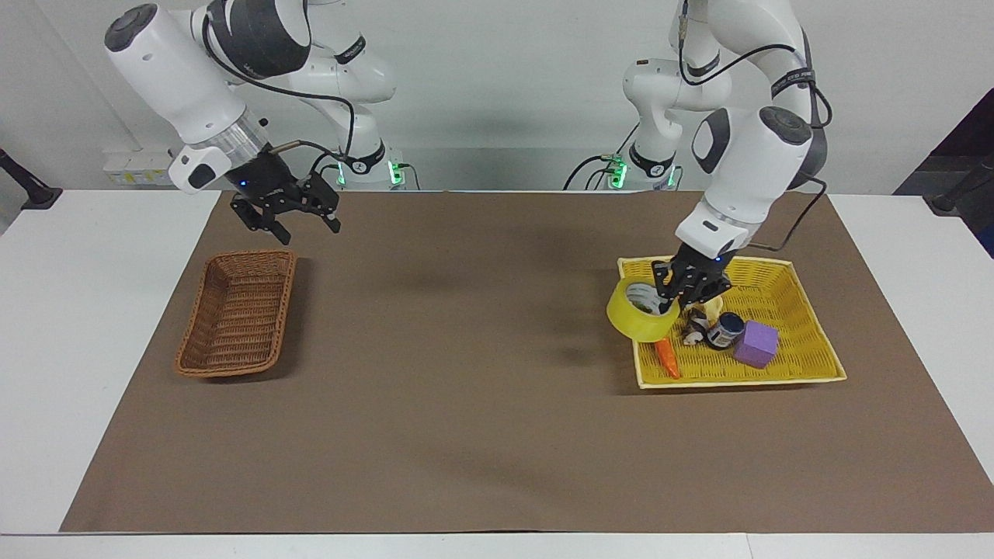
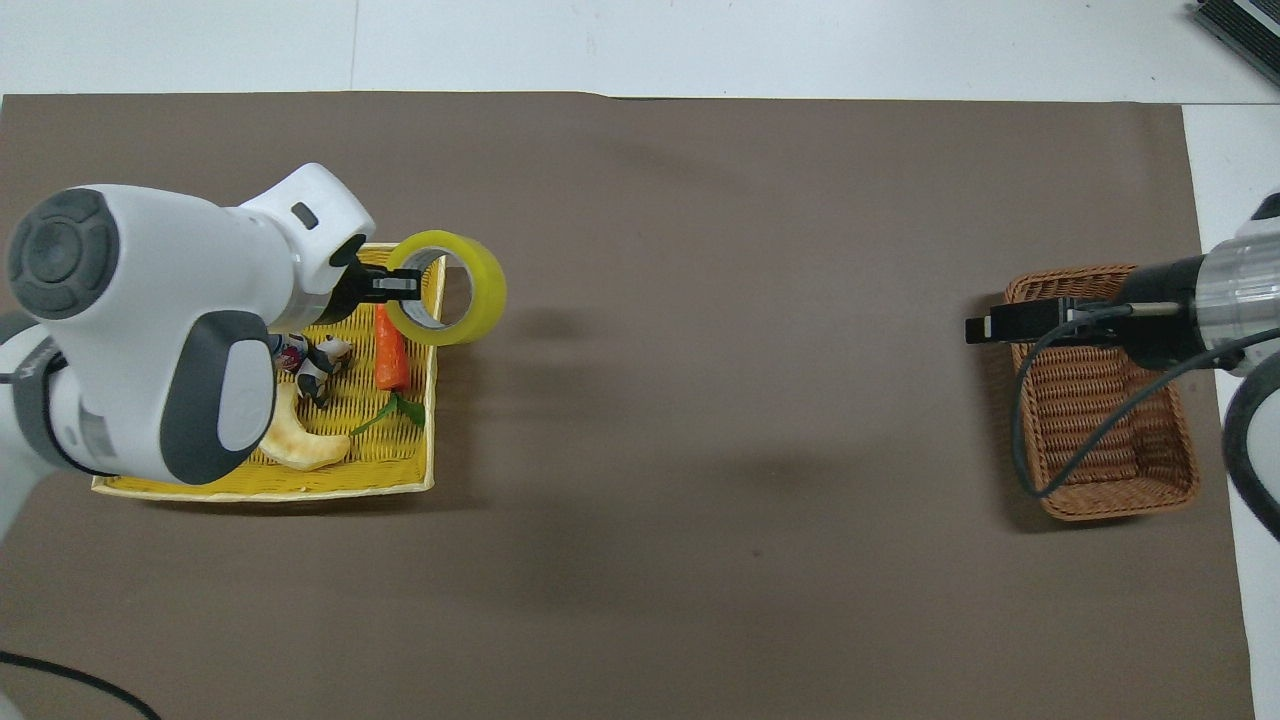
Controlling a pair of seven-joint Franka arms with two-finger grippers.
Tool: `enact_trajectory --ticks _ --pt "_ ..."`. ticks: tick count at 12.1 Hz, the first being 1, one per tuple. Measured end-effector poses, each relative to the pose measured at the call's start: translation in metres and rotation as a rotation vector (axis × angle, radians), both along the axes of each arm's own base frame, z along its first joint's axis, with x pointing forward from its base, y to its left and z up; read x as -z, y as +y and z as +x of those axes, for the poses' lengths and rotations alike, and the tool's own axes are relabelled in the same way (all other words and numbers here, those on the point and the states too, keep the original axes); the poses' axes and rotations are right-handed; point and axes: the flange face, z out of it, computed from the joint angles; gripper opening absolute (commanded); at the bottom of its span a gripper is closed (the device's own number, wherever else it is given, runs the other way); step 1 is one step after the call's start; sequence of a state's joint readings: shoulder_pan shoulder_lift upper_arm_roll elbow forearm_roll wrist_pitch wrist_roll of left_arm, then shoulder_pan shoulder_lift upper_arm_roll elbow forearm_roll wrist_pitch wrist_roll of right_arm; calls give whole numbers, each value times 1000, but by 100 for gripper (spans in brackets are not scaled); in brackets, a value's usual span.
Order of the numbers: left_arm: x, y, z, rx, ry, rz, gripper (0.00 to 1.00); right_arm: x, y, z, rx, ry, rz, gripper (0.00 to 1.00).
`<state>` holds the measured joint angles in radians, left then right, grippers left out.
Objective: Move tape to another basket
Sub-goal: 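Lift the tape roll with the left gripper while the right gripper approaches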
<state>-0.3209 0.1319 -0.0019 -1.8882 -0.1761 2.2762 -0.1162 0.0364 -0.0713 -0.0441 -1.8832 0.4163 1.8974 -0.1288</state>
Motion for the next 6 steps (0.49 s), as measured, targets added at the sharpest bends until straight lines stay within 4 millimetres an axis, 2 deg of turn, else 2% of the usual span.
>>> enact_trajectory --ticks 1,3,5,6 --pt "9 -23 0 -11 0 -10 0 9 7 1 3 -17 41 100" --pt "25 -56 -4 -39 5 -32 0 23 22 3 0 -59 129 100" --pt "35 -77 -6 -63 -5 -81 0 35 40 7 -7 -93 167 100" --pt "38 -86 -7 -71 -9 -109 0 45 59 9 -22 -101 166 100"
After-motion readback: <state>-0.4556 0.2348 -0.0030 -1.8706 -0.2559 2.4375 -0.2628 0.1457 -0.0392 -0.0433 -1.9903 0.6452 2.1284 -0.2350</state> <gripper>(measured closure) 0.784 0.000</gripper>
